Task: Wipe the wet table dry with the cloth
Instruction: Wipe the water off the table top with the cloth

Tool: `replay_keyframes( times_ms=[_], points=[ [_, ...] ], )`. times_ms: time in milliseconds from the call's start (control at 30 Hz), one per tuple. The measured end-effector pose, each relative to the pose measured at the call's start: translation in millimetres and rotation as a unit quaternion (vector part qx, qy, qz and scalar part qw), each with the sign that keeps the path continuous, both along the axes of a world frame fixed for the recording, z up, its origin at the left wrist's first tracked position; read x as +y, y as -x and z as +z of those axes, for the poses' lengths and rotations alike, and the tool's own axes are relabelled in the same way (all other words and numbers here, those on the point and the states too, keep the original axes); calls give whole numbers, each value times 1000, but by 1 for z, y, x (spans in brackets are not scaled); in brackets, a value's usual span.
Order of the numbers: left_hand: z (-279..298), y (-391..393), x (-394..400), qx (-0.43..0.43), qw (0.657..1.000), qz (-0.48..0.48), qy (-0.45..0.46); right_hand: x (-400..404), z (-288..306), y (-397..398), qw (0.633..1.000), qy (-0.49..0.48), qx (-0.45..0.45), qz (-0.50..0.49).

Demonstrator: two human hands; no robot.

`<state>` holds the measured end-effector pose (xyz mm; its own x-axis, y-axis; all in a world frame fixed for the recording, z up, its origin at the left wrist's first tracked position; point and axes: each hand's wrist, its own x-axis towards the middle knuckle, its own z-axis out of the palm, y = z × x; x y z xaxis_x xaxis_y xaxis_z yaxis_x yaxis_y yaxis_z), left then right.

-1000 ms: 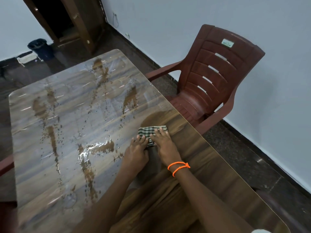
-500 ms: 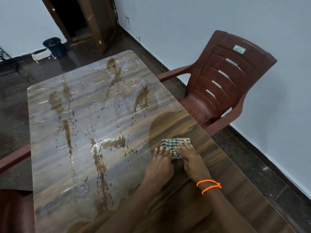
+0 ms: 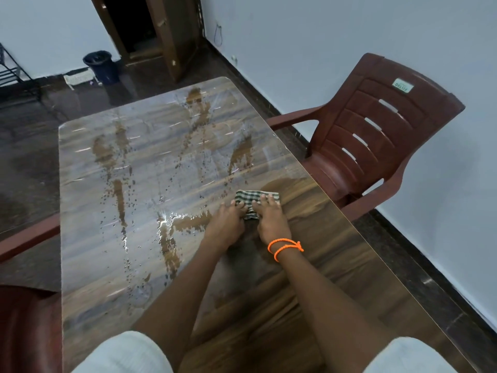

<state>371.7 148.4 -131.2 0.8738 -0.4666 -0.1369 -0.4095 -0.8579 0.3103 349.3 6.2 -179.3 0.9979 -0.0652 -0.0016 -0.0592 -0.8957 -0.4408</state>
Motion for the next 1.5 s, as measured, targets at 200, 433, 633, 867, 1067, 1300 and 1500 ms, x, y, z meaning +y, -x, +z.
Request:
replay_keyframes(
  times_ms=[200,433,633,867,1067,1300,1500],
  points=[
    [-19,30,45,-1,1000,11,-28,38,-1,40,996,-85,-19,31],
    [-18,100,50,-81,995,-52,7,40,-10,106,989,-120,-43,75],
    [-15,148,37,-1,996,-85,29,2,-19,155,988,-102,-78,88],
    [-17,117,9,-2,998,-65,20,-4,-15,138,992,-108,-63,-8],
    [-17,54,19,-13,999,-50,14,16,-13,71,997,-75,-31,-17],
    [-20,23,68,-29,999,28,-5,81,-11,26,999,-36,-12,-1],
    [-19,56,114,-23,998,60,11,120,-12,60,996,-74,-34,46]
  ],
)
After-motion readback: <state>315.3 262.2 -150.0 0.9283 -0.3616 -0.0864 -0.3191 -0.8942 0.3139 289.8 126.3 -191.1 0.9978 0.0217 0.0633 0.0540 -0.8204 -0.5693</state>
